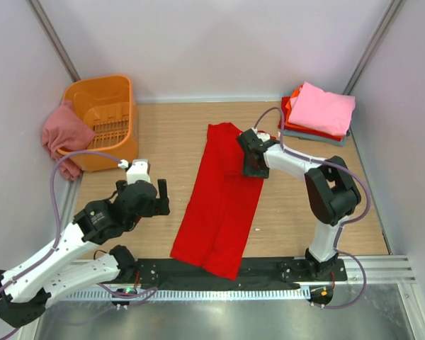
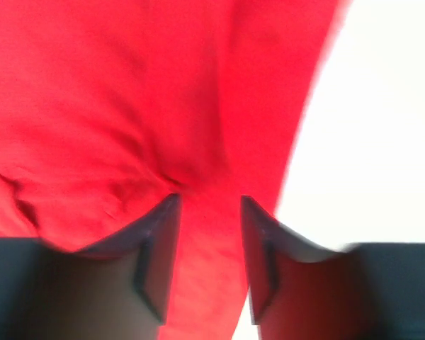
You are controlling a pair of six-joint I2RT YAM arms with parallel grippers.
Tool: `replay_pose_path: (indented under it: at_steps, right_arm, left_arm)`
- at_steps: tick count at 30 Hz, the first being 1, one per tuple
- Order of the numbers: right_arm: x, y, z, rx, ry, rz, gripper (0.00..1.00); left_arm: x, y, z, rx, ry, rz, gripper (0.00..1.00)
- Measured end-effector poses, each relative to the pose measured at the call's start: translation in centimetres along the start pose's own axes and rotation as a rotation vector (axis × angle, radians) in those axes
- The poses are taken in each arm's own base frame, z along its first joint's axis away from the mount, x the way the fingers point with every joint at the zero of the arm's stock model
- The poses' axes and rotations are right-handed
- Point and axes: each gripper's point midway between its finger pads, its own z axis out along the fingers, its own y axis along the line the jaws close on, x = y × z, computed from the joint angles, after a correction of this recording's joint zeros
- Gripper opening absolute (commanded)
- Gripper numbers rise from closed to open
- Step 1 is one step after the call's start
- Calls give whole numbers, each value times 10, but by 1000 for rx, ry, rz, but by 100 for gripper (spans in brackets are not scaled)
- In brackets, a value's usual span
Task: Fold and stack the t-shirts
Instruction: Fold the tshirt
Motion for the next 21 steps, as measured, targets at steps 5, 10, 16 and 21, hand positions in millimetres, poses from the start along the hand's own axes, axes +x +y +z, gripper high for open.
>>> replay_pose_path:
  at_steps: [5,10,16,21]
  right_arm:
    - [13,-28,-17,71,-9,24,66]
    - [-1,-34,-43,60,-71,42,61]
    - [-46,-3,-51,-5,-134,17,42]
    - [-90,41,-18,-36,-162,-35,15]
  left_arm:
    - [2,-1,2,-7,12,9,93]
    - [3,-1,5,-14,21,16,93]
    - [4,-1,6,-19,26,20,93]
    - [4,-1,6,-22,25,20,93]
